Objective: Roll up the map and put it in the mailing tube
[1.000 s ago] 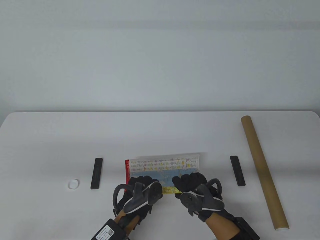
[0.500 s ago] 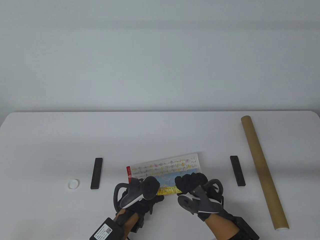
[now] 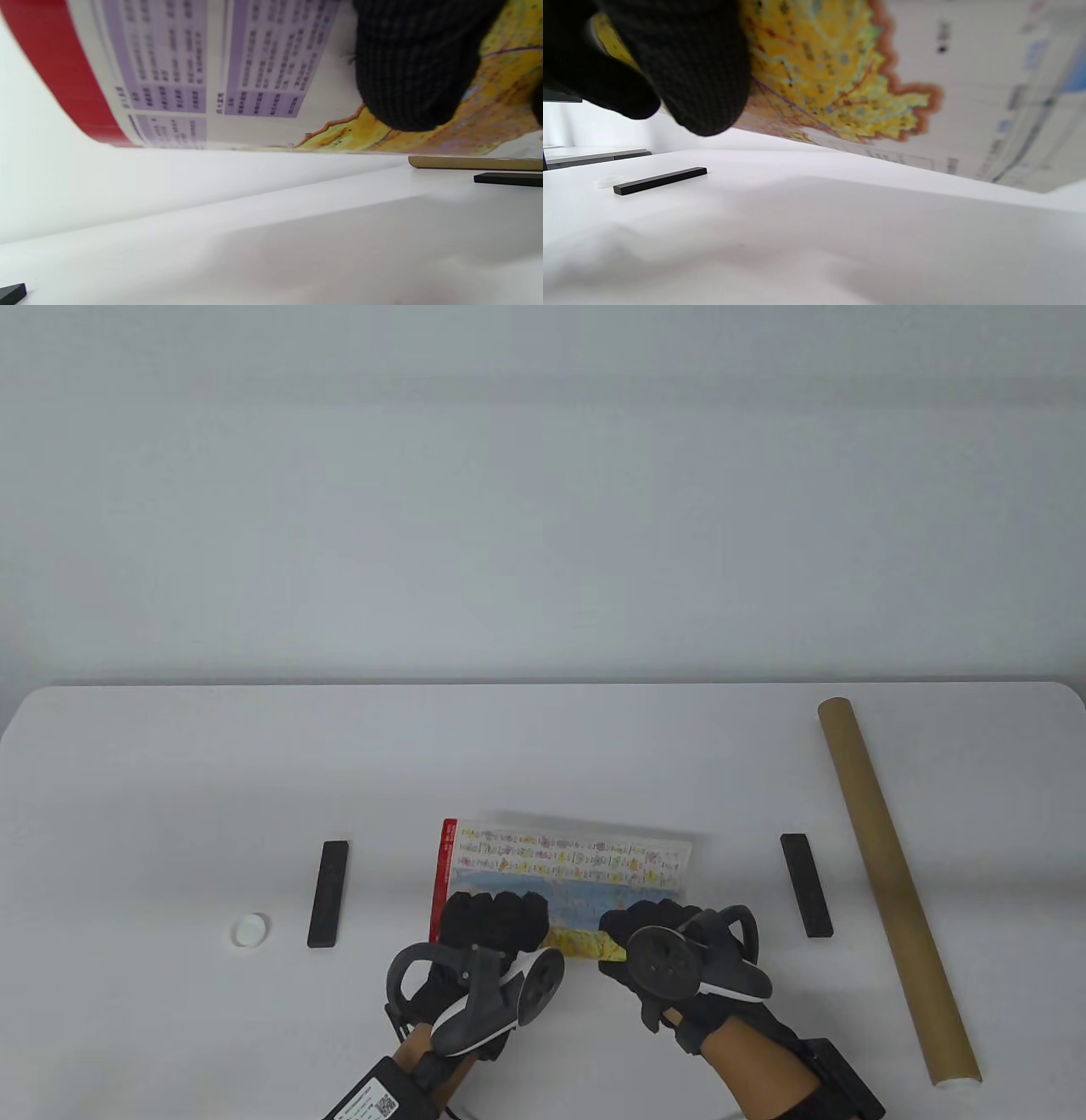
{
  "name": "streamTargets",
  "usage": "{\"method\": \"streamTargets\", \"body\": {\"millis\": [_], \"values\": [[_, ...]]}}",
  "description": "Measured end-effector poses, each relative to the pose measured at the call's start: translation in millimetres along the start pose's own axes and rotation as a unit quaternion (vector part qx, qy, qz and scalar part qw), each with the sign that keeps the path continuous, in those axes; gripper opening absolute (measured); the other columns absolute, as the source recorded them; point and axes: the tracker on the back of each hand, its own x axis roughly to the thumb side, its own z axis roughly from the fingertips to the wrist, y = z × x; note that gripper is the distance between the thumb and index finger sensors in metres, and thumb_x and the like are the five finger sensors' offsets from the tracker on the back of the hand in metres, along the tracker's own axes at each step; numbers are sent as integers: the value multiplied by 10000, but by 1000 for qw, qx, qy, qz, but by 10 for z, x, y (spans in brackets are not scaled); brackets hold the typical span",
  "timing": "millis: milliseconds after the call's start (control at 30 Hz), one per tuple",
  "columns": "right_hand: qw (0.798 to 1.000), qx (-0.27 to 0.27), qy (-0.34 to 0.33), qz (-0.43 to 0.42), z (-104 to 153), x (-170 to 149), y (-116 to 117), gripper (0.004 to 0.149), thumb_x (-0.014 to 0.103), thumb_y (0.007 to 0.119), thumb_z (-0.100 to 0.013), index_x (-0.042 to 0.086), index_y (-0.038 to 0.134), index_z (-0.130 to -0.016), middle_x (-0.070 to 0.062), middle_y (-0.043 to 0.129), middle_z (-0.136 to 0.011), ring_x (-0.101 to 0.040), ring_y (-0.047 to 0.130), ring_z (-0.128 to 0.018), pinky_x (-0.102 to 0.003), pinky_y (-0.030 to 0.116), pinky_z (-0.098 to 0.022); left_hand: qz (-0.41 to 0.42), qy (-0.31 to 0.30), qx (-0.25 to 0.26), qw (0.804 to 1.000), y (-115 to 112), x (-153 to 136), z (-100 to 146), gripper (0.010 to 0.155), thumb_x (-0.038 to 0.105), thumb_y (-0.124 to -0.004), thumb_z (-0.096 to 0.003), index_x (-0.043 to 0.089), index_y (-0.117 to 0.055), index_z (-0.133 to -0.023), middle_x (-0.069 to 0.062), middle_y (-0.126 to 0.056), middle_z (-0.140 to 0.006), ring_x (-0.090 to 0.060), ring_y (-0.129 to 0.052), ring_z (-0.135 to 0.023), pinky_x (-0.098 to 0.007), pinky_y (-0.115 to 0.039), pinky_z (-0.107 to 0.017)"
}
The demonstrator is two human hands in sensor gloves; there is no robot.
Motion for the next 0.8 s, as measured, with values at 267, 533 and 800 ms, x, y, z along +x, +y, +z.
{"method": "streamTargets", "body": {"millis": [267, 533, 800], "values": [[993, -51, -23, 105, 52, 131, -18, 630, 427, 942, -453, 87, 805, -965, -104, 875, -759, -362, 940, -623, -618, 711, -559, 76, 19, -87, 993, -79, -113, -68, 514, 658, -931, -310, 430, -872, -766, 116, -943, -595, -108, -1010, -510, -362, -791, -629], [981, -77, -41, 176, 60, 217, -7, 599, 436, 962, -426, 123, 837, -922, -44, 904, -675, -273, 968, -511, -550, 775, -528, 171, 19, -181, 968, -240, -246, -141, 495, 645, -940, -323, 422, -885, -762, 103, -943, -606, -126, -1006, -528, -374, -779, -639], [999, -13, -2, 40, 8, 45, 19, 529, 395, 949, -455, 83, 872, -875, -53, 921, -600, -264, 974, -425, -552, 802, -457, 16, 1, -33, 999, -86, -83, -27, 624, 657, -911, -327, 436, -779, -895, 97, -891, -807, -173, -966, -741, -417, -717, -718]]}}
